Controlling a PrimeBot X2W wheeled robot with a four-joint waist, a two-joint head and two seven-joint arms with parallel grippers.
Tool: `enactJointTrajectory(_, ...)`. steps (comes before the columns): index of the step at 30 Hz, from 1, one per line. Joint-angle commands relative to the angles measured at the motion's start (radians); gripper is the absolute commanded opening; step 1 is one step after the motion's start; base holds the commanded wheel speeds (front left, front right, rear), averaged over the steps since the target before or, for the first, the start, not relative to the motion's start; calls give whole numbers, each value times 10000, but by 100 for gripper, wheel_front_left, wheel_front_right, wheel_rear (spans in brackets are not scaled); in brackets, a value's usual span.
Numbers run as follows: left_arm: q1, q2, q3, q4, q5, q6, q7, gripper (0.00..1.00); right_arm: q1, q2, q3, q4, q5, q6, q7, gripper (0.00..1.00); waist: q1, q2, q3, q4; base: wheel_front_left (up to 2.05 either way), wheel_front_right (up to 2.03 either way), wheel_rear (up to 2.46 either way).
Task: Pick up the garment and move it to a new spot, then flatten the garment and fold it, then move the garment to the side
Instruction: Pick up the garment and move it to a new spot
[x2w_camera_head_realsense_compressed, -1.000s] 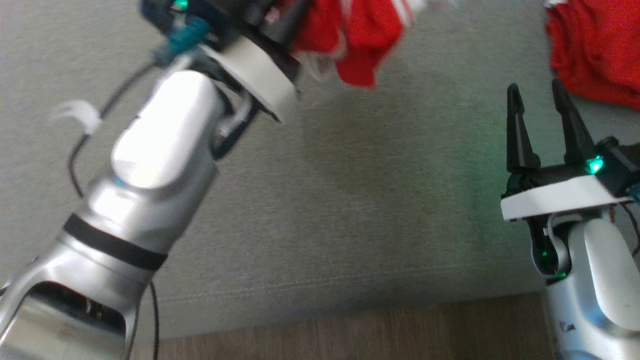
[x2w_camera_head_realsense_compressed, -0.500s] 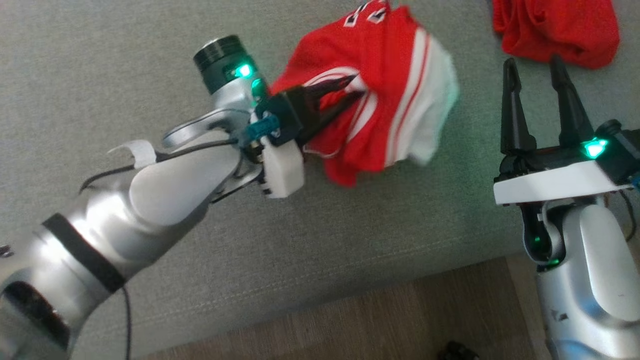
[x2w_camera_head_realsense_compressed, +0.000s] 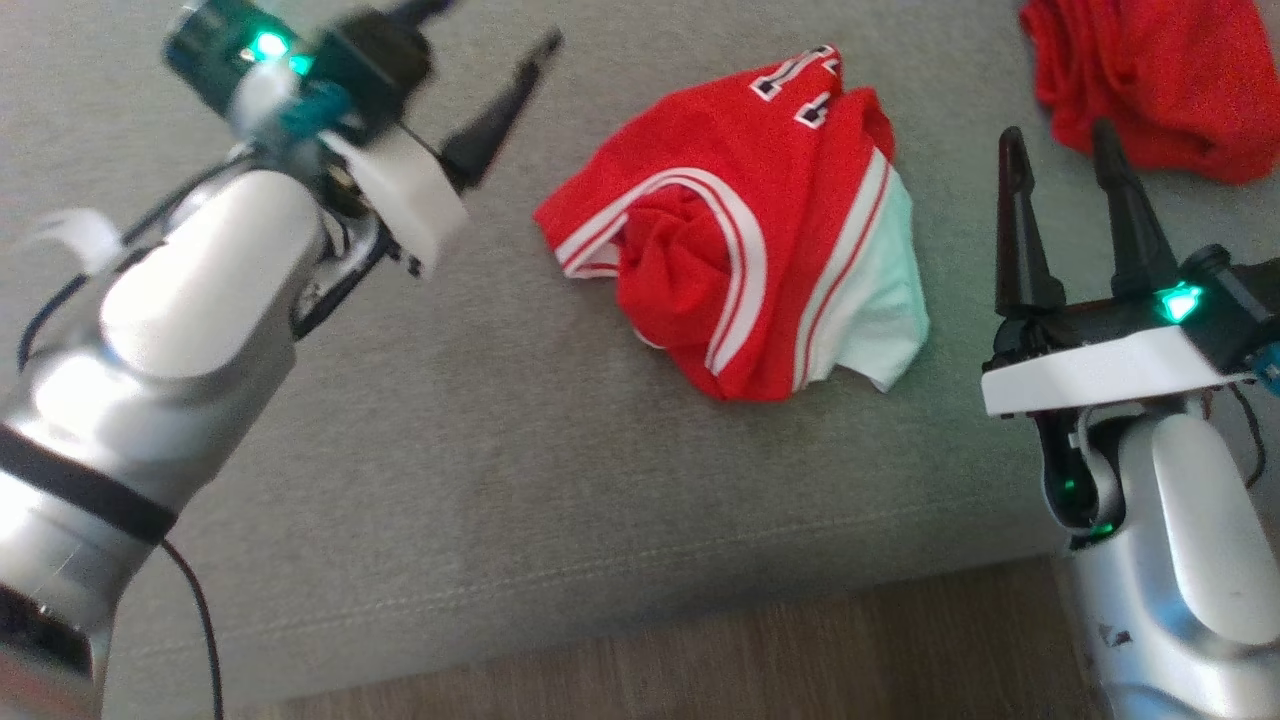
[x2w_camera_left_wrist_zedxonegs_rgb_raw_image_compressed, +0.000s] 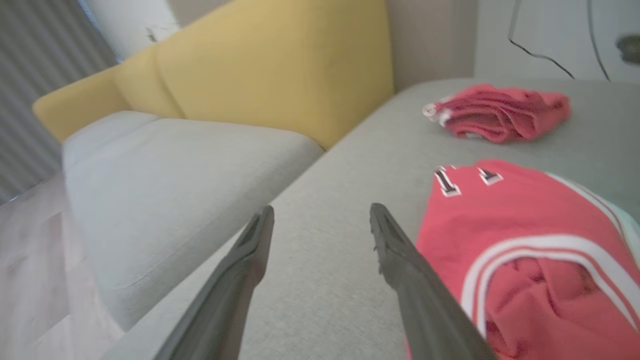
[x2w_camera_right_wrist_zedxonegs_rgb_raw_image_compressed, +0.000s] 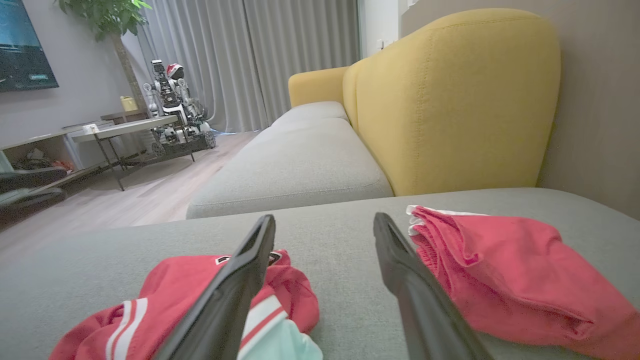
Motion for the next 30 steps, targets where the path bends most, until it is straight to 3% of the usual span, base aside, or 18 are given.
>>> enactJointTrajectory(1, 37, 280, 916, -357, -79, 207, -51, 100, 91, -10, 257, -291, -85, -2, -62, 100, -1, 0, -304, 353, 0, 0, 0)
enactJointTrajectory(6, 1426, 1, 3184, -1378, -303, 913, -51, 100, 381, -206, 308, -260, -137, -2, -62, 100, -1, 0, -781, 1030, 0, 0, 0)
enactJointTrajectory(12, 3942, -954, 5335, -2921, -69, 1256, -51, 100, 924, -390, 269, -89, -200, -2, -62, 100, -1, 0, -1471, 1817, 0, 0, 0)
enactJointTrajectory(17, 6141, -1984, 6699, -3987, 504, 1142, -51, 100, 1365, -367, 220, 50, -283, -2, -62, 100, -1, 0, -1940, 2182, 0, 0, 0)
enactJointTrajectory(22, 7844, -2976, 7857, -4716, 1239, 704, -51, 100, 1658, -292, 222, 176, -346, -2, -62, 100, -1, 0, -2234, 2291, 0, 0, 0)
enactJointTrajectory(30, 9237, -3415, 8673, -5569, 2255, 320, -51, 100, 1882, -168, 327, 334, -389, -2, -62, 100, -1, 0, -2429, 2235, 0, 0, 0)
